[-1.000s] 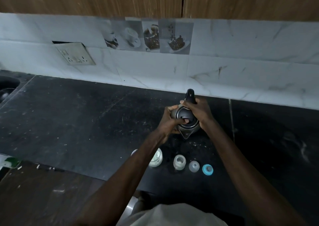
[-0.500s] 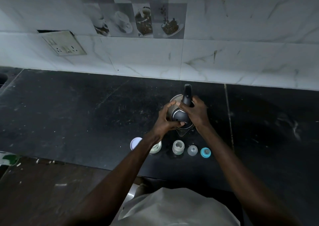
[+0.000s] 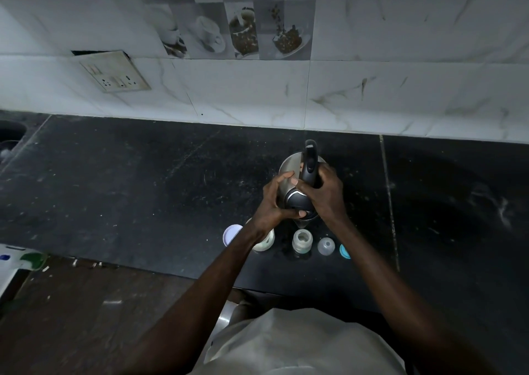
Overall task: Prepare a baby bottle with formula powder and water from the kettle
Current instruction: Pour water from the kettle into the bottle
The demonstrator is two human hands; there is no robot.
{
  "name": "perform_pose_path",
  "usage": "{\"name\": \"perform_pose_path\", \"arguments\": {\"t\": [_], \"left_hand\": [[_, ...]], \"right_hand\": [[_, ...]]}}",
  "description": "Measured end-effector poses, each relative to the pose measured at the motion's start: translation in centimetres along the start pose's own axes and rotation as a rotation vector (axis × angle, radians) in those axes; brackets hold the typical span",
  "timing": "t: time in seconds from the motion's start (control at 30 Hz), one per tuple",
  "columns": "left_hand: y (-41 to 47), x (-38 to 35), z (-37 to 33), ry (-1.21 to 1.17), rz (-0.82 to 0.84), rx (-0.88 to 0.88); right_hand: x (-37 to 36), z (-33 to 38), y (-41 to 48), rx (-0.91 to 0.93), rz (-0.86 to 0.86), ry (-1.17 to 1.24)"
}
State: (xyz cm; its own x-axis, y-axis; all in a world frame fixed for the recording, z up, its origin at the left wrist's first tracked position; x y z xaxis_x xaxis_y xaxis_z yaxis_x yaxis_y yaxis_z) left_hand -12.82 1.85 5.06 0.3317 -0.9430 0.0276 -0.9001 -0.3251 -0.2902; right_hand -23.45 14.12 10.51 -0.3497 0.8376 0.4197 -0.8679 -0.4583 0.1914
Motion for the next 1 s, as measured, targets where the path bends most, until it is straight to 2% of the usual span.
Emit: {"name": "perform_pose_path", "arguments": {"t": [0.33, 1.0], "left_hand": [[-0.6, -0.3, 0.2, -0.003, 0.007, -0.008], [-1.0, -0.2, 0.9, 0.015, 0.002, -0.042]], "right_hand": [[0.3, 0.3, -0.7, 0.093, -0.017, 0.003], [0.6, 1.5, -1.6, 0.152, -0.04, 0.012]]}}
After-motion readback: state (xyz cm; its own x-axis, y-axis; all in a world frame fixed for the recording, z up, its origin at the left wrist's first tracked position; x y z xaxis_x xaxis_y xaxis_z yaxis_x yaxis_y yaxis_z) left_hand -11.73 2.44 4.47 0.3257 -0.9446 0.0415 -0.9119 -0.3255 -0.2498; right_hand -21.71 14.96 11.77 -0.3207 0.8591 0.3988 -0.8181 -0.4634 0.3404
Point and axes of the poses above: each hand's wrist, its own y-axis towards the middle knuckle, its own x-axis out of the back of the hand, z = x × y, the point moved 8 cm from there along y, towards the middle knuckle, and after that the axes turned 5 degrees about x, right-handed, at the moved point
